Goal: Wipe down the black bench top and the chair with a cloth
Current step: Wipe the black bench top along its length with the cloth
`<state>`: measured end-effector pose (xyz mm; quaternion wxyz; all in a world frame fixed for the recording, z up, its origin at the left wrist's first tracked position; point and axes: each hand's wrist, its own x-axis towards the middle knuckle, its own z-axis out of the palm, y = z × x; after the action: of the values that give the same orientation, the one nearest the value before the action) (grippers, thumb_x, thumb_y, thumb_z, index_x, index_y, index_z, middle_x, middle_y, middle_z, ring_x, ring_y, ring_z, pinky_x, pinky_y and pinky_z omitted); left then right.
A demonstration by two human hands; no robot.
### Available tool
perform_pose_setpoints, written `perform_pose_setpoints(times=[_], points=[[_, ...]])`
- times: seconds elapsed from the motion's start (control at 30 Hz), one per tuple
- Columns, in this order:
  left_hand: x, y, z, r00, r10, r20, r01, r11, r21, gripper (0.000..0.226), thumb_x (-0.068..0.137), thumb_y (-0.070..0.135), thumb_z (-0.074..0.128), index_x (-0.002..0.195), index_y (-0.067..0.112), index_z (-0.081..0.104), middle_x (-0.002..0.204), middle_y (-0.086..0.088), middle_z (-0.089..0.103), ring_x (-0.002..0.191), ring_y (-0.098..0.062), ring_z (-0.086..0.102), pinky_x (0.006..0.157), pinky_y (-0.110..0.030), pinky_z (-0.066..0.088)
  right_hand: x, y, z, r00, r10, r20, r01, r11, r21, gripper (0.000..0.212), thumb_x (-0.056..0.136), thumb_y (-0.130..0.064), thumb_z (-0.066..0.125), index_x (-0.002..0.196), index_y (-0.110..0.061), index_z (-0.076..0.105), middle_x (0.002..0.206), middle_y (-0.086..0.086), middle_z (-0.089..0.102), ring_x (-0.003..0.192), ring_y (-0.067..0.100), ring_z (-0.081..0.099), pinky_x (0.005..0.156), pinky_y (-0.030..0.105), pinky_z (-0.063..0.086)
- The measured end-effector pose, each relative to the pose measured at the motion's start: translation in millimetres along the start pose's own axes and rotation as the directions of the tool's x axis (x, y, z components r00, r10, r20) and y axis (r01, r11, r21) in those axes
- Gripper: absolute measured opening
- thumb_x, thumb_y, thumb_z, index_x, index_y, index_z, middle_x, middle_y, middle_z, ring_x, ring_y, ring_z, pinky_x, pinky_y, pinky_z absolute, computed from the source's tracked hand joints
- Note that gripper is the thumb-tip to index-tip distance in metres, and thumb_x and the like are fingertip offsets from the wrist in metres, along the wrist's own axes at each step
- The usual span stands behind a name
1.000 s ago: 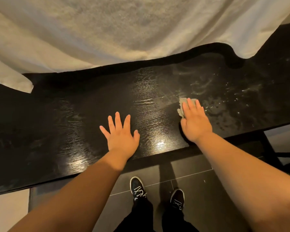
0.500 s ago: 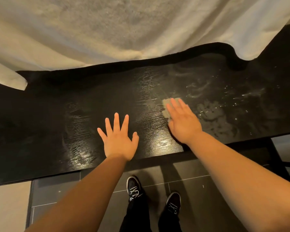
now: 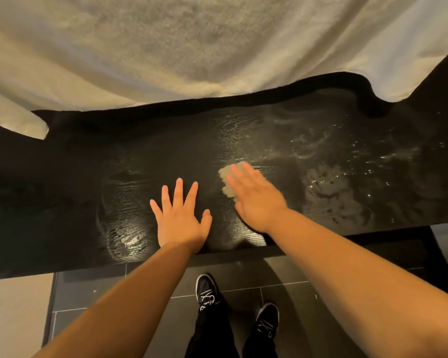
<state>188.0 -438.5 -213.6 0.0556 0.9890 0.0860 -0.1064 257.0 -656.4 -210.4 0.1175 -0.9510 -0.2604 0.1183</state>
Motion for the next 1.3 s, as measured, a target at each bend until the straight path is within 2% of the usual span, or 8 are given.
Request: perform_pose_setpoints(times=[0.27,0.43,0.57,0.7,0.87,1.1,1.2,1.3], points=[[0,1,0,1.0,0.002,-0.017,-0.002,1.0,-0.023,0.079,0.094,0.067,0.03,0.168,0.041,0.014,0.178,0.0,0.002,0.163,-0.037,-0.005,0.128,-0.067,0.001,-14,53,-22,0.945,0.321,-0.061,-0.322,0.947,-0.006,0.072,0.102,-0.031,0.041,0.166,-0.013,0.012,0.174,0.009,0.004,0.159,0.036,-0.004,0.129,0.053,0.009],[2,0,1,0.999,-0.003,-0.035,0.001,0.999,-0.042,0.08,0.094,0.066,0.035,0.167,0.041,0.017,0.178,0.0,0.005,0.163,-0.037,-0.003,0.128,-0.067,0.001,3,-17,1,0.999,-0.042,0.025,0.042,0.999,-0.017,0.079,0.097,-0.033,0.048,0.166,-0.019,0.012,0.174,0.004,0.003,0.159,0.034,-0.007,0.13,0.05,0.006],[1,0,3,0.999,0.0,-0.053,-0.004,0.998,-0.065,0.078,0.094,0.064,0.04,0.167,0.04,0.021,0.178,0.001,0.007,0.163,-0.036,-0.002,0.128,-0.066,0.0,10,-17,-7,0.986,-0.163,0.031,0.163,0.986,0.028,0.076,0.097,-0.026,0.053,0.165,-0.019,0.019,0.173,0.004,0.012,0.159,0.029,0.001,0.13,0.047,0.009],[0,1,1,0.999,-0.008,-0.042,0.005,0.998,-0.055,0.079,0.093,0.066,0.031,0.167,0.041,0.018,0.178,0.002,0.005,0.163,-0.035,-0.004,0.128,-0.065,0.0,2,41,-27,0.99,0.102,-0.095,-0.095,0.993,0.075,0.074,0.09,-0.018,0.051,0.159,-0.023,0.026,0.162,0.004,0.027,0.151,0.032,0.023,0.122,0.05,0.029],[0,1,-2,0.999,-0.003,-0.041,0.001,0.998,-0.057,0.08,0.091,0.067,0.028,0.167,0.041,0.019,0.178,0.002,0.004,0.163,-0.035,-0.005,0.128,-0.065,-0.001,-14,51,-23,0.927,0.36,-0.102,-0.362,0.932,-0.001,0.072,0.101,-0.03,0.043,0.164,-0.011,0.013,0.172,0.011,0.009,0.158,0.038,0.002,0.129,0.051,0.012],[3,1,1,0.999,0.006,-0.04,-0.007,1.0,-0.026,0.083,0.09,0.068,0.027,0.167,0.039,0.018,0.178,0.0,0.004,0.163,-0.037,-0.003,0.127,-0.067,0.001,39,-36,-4,0.993,-0.087,0.083,0.091,0.995,-0.05,0.079,0.099,-0.033,0.047,0.166,-0.021,0.008,0.174,0.003,0.002,0.159,0.032,-0.007,0.129,0.048,0.007],[2,0,1,0.999,0.004,-0.039,-0.006,0.999,-0.038,0.082,0.09,0.067,0.03,0.167,0.039,0.02,0.178,0.0,0.006,0.162,-0.037,-0.001,0.128,-0.066,0.001,41,-19,-15,0.994,-0.097,0.051,0.098,0.995,-0.013,0.077,0.095,-0.026,0.051,0.165,-0.021,0.018,0.172,0.002,0.014,0.159,0.031,0.004,0.129,0.05,0.012],[1,1,-1,0.999,-0.001,-0.049,-0.003,0.998,-0.069,0.08,0.091,0.065,0.034,0.166,0.039,0.023,0.178,0.001,0.007,0.163,-0.036,-0.001,0.128,-0.065,-0.001,20,27,-30,0.99,0.102,-0.093,-0.1,0.995,0.023,0.074,0.091,-0.02,0.051,0.161,-0.018,0.028,0.165,0.006,0.027,0.153,0.032,0.017,0.125,0.051,0.022]])
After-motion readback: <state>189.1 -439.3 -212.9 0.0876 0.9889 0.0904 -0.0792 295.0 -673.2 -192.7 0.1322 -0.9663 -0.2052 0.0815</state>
